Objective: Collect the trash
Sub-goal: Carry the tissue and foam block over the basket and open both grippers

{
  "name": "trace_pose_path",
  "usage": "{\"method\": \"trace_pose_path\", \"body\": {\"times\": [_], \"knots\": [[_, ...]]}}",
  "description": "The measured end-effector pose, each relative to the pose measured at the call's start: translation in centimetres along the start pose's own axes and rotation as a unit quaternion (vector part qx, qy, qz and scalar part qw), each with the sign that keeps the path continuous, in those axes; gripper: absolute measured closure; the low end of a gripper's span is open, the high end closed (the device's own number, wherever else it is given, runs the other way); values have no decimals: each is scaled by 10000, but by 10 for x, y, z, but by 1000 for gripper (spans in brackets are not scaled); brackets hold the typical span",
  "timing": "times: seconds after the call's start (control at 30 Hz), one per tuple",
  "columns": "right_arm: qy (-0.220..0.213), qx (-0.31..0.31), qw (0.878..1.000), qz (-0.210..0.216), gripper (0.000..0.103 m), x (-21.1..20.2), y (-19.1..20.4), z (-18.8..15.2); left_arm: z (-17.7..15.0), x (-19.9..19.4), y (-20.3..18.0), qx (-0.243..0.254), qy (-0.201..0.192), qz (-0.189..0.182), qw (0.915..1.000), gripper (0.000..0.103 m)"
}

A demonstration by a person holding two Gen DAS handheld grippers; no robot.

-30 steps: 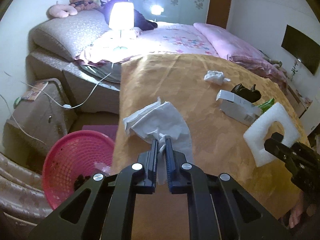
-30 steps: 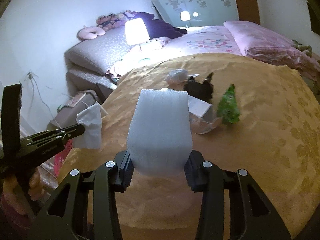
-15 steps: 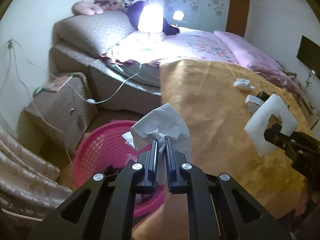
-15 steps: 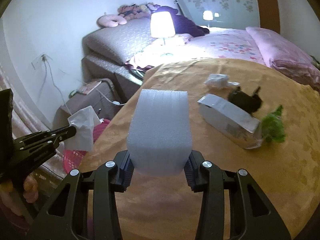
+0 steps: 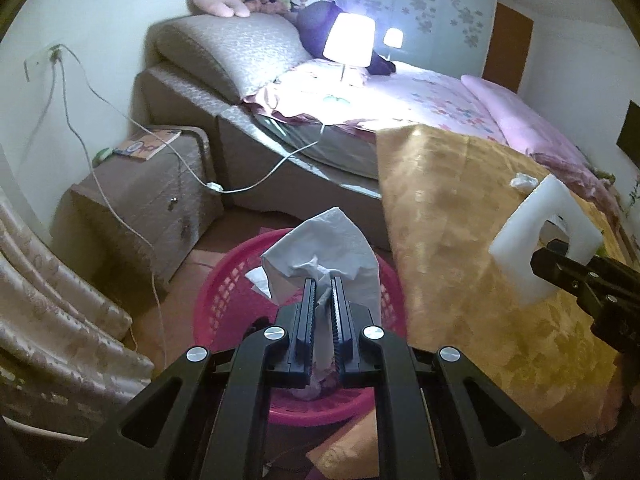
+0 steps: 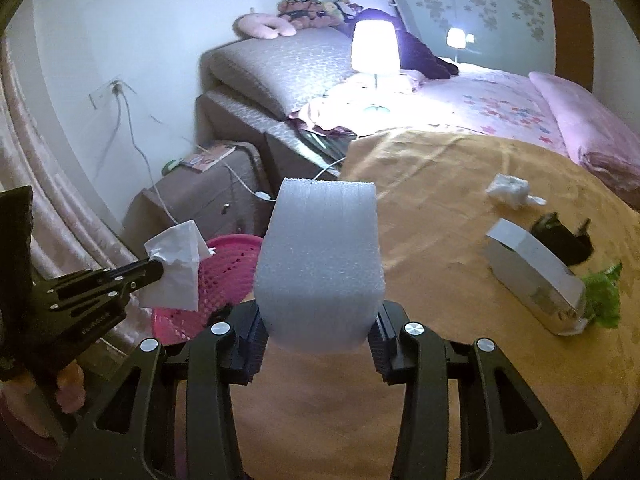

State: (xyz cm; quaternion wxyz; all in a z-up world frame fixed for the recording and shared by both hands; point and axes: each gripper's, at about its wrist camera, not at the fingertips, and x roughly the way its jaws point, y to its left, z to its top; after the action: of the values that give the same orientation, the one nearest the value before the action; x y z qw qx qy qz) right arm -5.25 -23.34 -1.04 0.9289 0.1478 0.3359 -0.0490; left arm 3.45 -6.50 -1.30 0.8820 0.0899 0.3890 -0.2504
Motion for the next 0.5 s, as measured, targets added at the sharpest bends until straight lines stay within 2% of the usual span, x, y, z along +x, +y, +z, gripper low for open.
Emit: {"method": "trace_pose_path", "body": {"times": [0.5], "knots": [[280,-248,9983,450,62,36,42,15,-4,11,24,-157,-21,338,9993,96]]}}
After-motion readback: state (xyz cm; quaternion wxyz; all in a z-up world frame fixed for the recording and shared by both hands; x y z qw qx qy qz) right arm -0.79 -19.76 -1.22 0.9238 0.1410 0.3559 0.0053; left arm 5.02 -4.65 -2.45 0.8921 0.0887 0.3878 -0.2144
